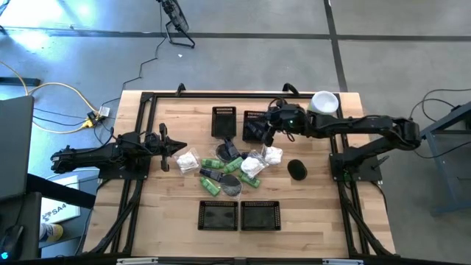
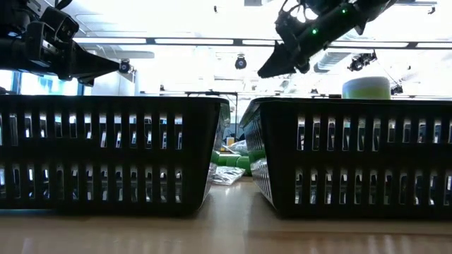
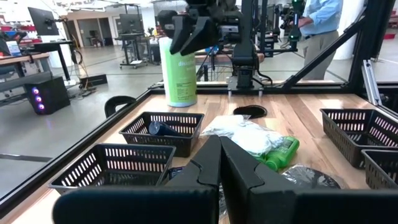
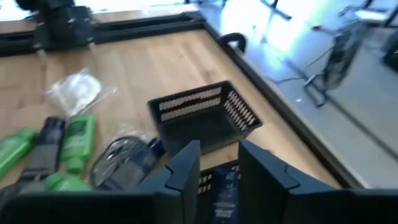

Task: Pick & Place Travel size toiletries
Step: Put the black hairbrush into the bottom right black bin

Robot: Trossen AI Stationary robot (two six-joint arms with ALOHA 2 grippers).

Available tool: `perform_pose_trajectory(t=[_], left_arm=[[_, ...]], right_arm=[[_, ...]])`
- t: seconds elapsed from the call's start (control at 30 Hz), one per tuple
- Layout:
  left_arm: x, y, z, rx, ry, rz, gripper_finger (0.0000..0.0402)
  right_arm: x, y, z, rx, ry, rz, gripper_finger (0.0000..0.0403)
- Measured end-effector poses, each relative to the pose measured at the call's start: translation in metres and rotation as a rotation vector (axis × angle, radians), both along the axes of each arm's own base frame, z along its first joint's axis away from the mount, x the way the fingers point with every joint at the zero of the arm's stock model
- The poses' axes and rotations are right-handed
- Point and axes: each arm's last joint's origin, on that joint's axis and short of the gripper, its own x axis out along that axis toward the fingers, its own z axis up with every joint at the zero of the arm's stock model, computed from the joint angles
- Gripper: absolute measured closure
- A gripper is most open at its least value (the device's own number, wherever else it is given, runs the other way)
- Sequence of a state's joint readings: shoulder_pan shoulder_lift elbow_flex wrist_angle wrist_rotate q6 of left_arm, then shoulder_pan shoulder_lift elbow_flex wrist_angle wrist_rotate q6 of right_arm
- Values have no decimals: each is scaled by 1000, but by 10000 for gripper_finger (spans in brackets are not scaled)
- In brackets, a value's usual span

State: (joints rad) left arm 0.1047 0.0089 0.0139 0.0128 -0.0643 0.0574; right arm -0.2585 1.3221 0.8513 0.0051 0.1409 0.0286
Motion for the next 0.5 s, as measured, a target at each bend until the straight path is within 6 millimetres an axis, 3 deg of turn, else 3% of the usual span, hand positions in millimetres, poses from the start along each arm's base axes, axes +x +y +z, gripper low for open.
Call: perform_pose_trajectory(t=[0.23,0.5], left_arm=[[0,0,0,0,-1,0,402],[0,0,0,-5,-1,0,402]], right_arm=[[9,-11,-25,95,75,115,391],[27,-20,-39,177,122,151,400]])
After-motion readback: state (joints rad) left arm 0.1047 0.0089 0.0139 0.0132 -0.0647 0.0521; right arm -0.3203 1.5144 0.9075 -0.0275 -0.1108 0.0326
